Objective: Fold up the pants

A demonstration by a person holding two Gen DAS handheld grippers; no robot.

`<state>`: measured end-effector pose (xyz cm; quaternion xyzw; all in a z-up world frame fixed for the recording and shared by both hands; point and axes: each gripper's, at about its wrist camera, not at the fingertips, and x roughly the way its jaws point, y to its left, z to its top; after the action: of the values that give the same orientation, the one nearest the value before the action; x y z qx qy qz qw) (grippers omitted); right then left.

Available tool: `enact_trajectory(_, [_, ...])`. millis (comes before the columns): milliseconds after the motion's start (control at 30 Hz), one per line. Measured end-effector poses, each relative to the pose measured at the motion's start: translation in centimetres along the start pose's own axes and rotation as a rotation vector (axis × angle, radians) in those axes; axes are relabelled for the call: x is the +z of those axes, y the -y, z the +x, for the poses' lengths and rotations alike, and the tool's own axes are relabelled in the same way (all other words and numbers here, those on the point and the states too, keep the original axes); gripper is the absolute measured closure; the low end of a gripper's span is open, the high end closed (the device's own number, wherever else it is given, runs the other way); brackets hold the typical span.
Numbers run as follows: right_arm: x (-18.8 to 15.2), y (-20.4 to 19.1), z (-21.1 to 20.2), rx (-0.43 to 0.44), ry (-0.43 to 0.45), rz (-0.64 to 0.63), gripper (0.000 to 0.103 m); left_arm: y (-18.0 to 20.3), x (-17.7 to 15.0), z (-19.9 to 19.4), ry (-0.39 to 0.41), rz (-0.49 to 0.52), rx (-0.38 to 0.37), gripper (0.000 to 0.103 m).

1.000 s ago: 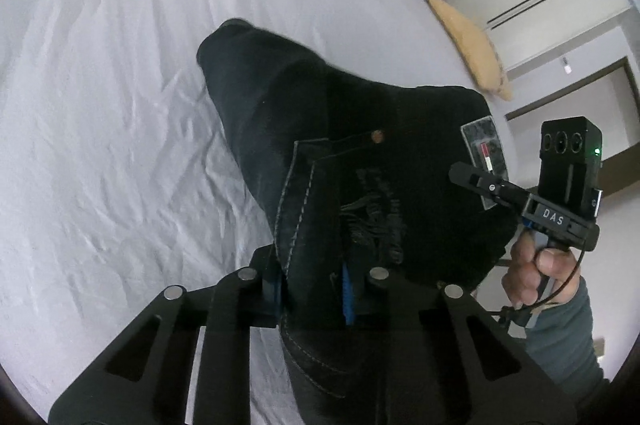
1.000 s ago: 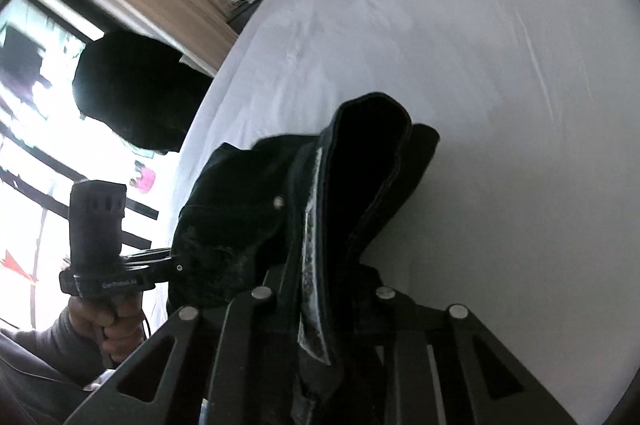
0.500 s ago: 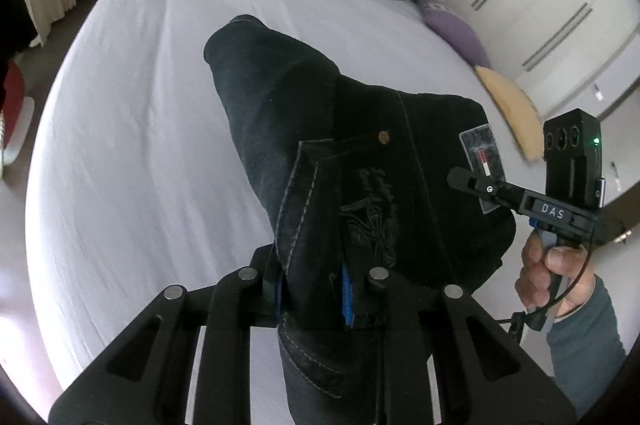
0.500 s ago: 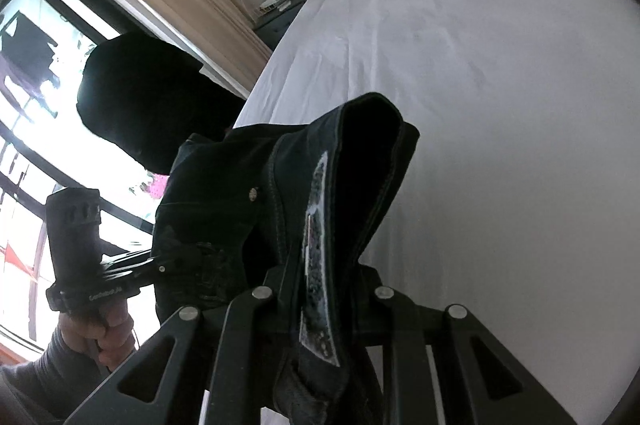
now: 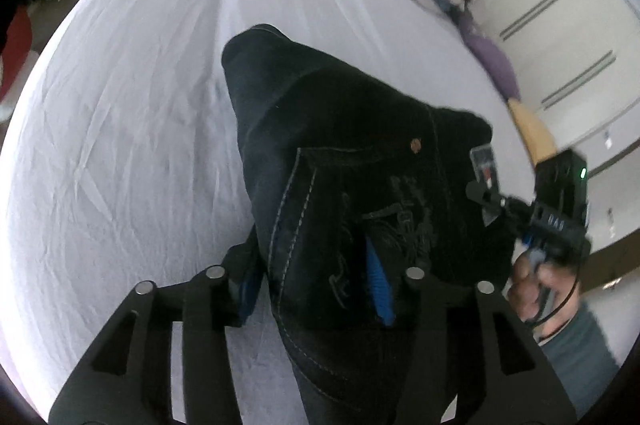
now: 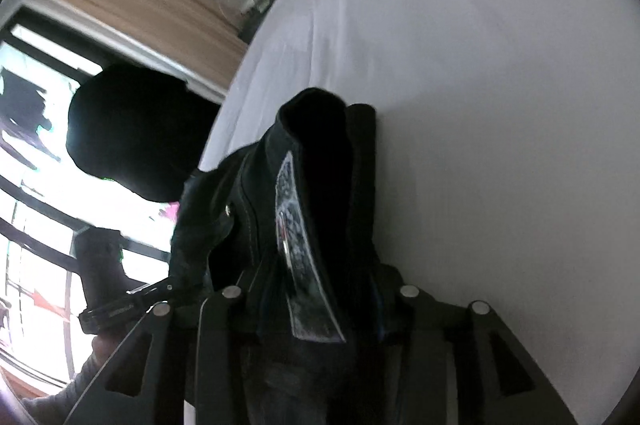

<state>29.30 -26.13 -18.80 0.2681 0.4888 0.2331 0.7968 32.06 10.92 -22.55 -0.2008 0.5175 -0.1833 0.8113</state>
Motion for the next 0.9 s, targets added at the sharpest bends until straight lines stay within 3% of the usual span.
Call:
enact_trajectory(133, [-1.9,-0.3,-2.6,-0.030,0.057,0.018,0.045,0.7,0.1,-1.8,0.052,0.045,0.124,0.038])
enact_trajectory(233, [-3.9,-1.2,-5.4,-0.117,0.120,-0.006,0.044,1.6,-1.3,-4.5,0.142,0.060,0.215,0.031])
enact_trajectory(367, [-8.3,-4.5,-9.5,-0.243,0.227,-0.084,0.038,4.5,-4.8,-10.9,0.374,0.128,0.377,0.017])
enact_trajectory(433, [-10.6,-7.0,-11.0,-0.317,0.287,-0.149,0.024,6.8,-7.0,-14.2,0.512,0.178,0.454,0.002])
enact_trajectory(567, [-14.6,-13.0,-14.7,-0.417,0.433,-0.292,0.010,12.7,-13.4,-21.2,0.807,0.336,0.619,0.000])
enact_trajectory(633, [-16.6,-16.1,-17.3,-0.458,0.545,-0.341,0.000,15.2,-15.9,-23.9,0.865,0.383,0.641,0.000])
enact_trajectory(700, [-18.1,-19.0,-19.4,-0.472,0.649,-0.371,0.000,16.7,-17.7,-26.2,0.864,0.380,0.600,0.000])
enact_trajectory(800, [-19.5,-22.6,-22.2,-0.481,0.730,-0.403,0.000,18.4,-20.0,-29.4,0.872,0.408,0.587,0.000])
enact_trajectory(900, [-21.1,-25.4,-24.8,-0.497,0.793,-0.448,0.000,20.6,-22.3,-32.5,0.872,0.503,0.574,0.000])
